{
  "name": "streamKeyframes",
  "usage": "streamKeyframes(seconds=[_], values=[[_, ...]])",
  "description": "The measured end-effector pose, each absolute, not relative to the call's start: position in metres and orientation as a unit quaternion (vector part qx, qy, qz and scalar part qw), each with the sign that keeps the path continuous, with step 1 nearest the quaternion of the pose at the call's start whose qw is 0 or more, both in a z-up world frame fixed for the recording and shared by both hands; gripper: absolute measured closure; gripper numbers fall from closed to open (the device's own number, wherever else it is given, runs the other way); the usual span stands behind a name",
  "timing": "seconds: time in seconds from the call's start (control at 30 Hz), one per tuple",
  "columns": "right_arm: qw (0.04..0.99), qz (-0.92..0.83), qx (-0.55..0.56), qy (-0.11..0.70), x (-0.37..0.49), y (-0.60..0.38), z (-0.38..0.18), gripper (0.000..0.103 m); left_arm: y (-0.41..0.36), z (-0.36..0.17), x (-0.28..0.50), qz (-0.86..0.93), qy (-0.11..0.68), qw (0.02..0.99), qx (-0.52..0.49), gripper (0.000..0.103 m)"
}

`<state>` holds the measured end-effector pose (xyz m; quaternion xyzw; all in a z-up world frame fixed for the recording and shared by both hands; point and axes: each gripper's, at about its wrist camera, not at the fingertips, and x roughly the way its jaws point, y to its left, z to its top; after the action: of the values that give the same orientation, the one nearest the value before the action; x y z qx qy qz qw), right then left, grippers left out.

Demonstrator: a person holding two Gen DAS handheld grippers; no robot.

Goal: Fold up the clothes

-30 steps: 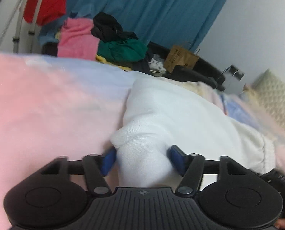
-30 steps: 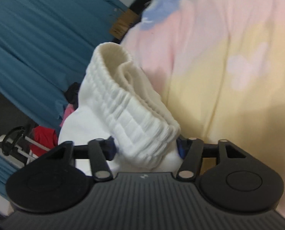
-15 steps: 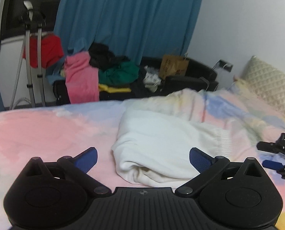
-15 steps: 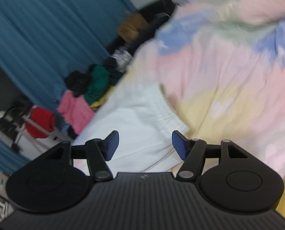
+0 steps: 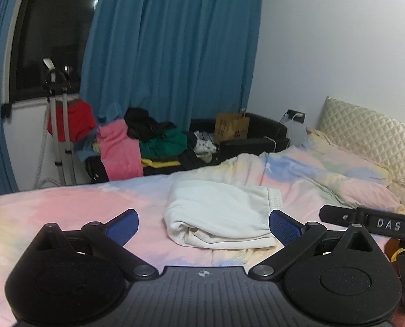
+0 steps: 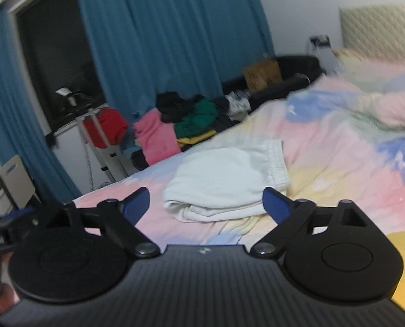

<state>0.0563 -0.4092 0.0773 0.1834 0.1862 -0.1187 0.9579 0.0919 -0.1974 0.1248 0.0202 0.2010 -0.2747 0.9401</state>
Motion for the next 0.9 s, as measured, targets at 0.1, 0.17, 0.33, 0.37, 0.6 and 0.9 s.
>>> streamKeyframes(seconds=[0.1, 0.17, 0.33, 0.37, 0.6, 0.9], values=[[0.967, -0.110, 0.160, 0.168, 0.042, -0.392, 0.069, 0.013, -0.189, 0.114, 0.072, -0.273, 0.191, 0.942, 0.025, 0.000], [0.970, -0.109, 0.151, 0.156, 0.034, -0.383, 0.061, 0.013, -0.183, 0.106, 0.063, -0.274, 0.186, 0.943, 0.024, 0.000], [0.977, -0.117, 0.121, 0.133, 0.033, -0.364, 0.036, 0.013, -0.176, 0.081, 0.055, -0.254, 0.172, 0.951, 0.039, 0.000], [0.977, -0.121, 0.118, 0.130, 0.034, -0.362, 0.031, 0.013, -0.175, 0.075, 0.056, -0.252, 0.168, 0.952, 0.040, 0.000], [0.979, -0.136, 0.087, 0.120, 0.049, -0.351, -0.012, 0.013, -0.166, 0.035, 0.074, -0.230, 0.171, 0.958, 0.026, 0.000], [0.975, -0.156, 0.079, 0.135, 0.060, -0.357, -0.037, 0.013, -0.164, 0.013, 0.088, -0.225, 0.178, 0.958, 0.014, 0.000]])
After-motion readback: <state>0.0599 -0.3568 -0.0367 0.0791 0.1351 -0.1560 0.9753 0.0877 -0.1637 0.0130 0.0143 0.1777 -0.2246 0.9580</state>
